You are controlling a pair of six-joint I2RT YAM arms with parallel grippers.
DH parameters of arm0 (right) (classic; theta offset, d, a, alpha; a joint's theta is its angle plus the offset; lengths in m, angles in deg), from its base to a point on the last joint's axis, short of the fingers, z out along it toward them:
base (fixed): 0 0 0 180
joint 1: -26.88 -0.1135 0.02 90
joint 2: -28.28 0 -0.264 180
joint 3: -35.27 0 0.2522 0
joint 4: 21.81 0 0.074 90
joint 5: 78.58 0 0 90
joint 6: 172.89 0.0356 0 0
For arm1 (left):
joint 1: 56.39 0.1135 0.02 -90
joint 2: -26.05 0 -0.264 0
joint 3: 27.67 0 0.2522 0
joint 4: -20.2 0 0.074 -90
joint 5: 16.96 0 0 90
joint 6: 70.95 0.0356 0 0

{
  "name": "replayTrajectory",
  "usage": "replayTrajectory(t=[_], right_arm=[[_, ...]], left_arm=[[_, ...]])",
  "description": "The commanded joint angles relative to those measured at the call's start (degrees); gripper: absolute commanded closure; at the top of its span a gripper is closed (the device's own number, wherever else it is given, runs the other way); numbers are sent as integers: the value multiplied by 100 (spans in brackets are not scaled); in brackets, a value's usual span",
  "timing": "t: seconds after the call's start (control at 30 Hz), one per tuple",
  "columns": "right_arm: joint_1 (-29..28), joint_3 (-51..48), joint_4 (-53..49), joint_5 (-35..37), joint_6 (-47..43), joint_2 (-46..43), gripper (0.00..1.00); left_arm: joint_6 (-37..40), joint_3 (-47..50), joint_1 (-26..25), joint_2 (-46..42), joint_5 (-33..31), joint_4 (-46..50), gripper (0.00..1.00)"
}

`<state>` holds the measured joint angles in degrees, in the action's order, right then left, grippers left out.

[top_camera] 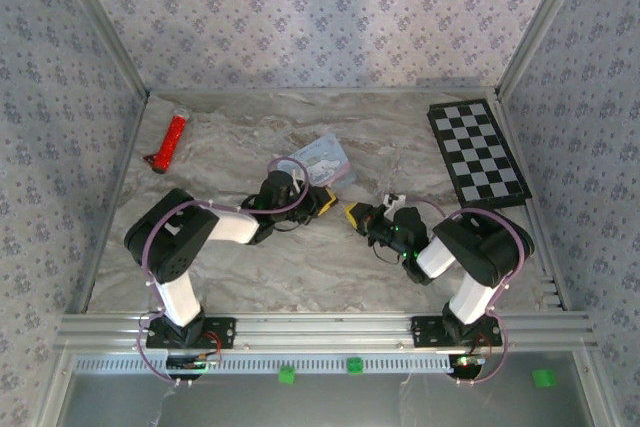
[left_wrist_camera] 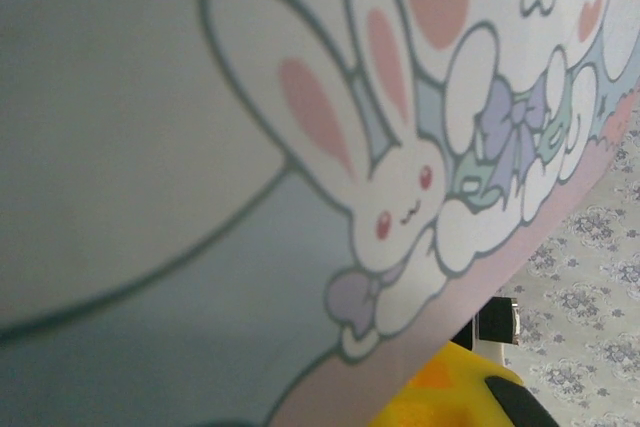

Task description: Unlock the padlock with the key

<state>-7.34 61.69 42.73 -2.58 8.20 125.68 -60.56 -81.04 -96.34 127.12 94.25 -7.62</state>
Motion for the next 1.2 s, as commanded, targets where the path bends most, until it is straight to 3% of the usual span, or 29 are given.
replayTrajectory(t=[0.0,1.17], right_arm=[[-22,6,132,-41,32,-15,100],[-24,-135,117,41,-194,-42,100]], left_arm=[[-194,-134,-81,104,189,-210,86],[-224,-233,-90,75,182,-43,85]])
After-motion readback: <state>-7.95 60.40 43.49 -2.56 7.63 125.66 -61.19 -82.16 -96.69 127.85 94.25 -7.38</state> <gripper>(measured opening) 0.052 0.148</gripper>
